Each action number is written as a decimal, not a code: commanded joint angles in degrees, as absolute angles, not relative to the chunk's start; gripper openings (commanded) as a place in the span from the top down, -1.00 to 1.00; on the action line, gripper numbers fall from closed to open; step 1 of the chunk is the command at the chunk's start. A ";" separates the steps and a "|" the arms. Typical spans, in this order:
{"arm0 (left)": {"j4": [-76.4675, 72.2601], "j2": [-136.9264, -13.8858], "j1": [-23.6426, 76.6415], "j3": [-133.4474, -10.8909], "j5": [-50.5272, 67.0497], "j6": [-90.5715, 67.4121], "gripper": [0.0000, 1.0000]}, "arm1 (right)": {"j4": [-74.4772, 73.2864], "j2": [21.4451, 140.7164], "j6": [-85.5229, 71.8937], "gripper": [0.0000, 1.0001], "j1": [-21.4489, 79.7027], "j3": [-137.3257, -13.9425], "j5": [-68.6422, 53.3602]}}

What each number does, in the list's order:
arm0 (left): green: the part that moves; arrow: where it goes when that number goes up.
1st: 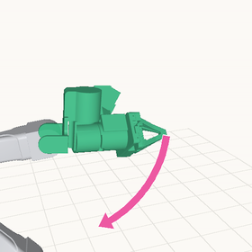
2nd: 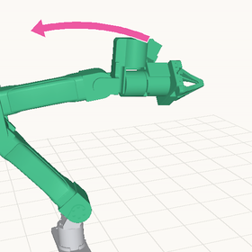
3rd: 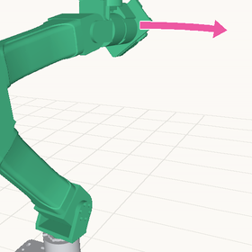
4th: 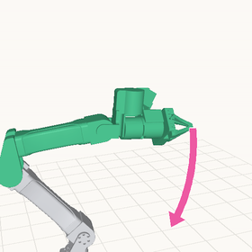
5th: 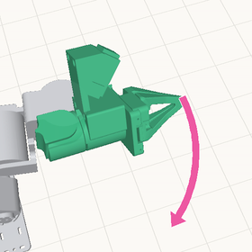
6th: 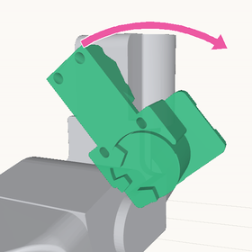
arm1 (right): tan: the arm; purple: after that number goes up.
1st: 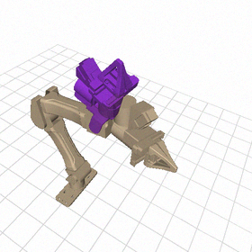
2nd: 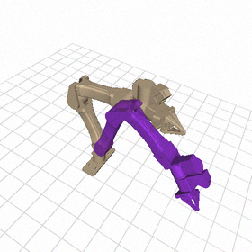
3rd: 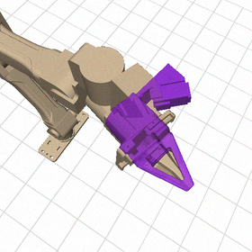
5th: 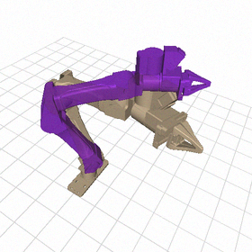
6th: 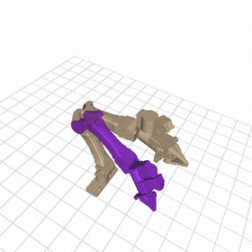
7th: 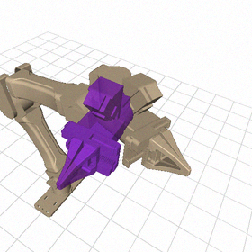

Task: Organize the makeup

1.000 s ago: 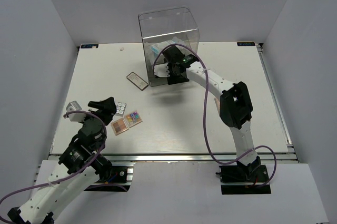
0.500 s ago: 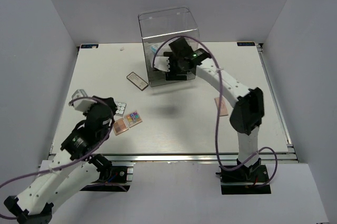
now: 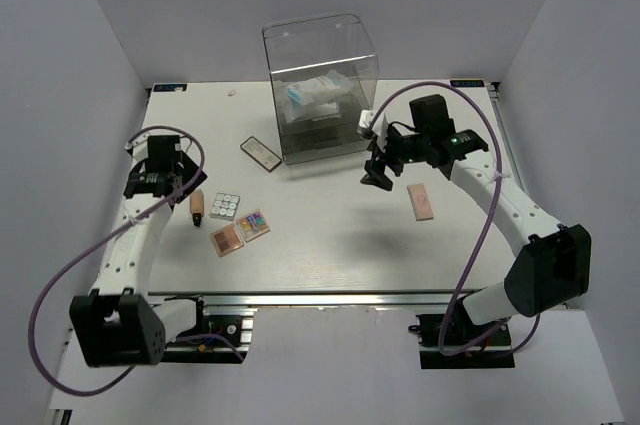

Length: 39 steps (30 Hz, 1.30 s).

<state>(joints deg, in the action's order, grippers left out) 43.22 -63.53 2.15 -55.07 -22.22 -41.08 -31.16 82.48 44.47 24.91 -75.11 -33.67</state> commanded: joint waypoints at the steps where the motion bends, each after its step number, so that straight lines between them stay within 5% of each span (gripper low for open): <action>1: 41.05 -68.36 -5.16 -58.09 -6.09 -27.46 -0.69 | -27.07 80.95 39.47 -0.79 22.51 -71.82 -44.46; 7: 40.35 -81.73 -5.89 -60.91 -5.02 -16.62 -0.80 | -25.23 80.33 36.74 -0.79 18.55 -69.35 -46.67; 12: 35.69 -87.43 -5.89 -60.03 -3.78 -12.49 -0.69 | -25.14 80.07 36.30 -0.79 17.14 -68.47 -46.93; 22: 31.47 -94.03 -5.89 -56.87 -6.33 -9.41 -0.24 | -24.61 80.51 34.37 -0.79 15.56 -68.38 -47.55; 28: 29.45 -94.84 -5.89 -56.78 -5.89 -10.02 0.42 | -24.78 80.51 34.10 -0.79 15.21 -68.73 -47.64; 39: 19.26 -71.12 -5.01 -50.02 9.47 -38.64 0.79 | -21.80 79.19 31.82 -0.79 14.59 -66.36 -47.11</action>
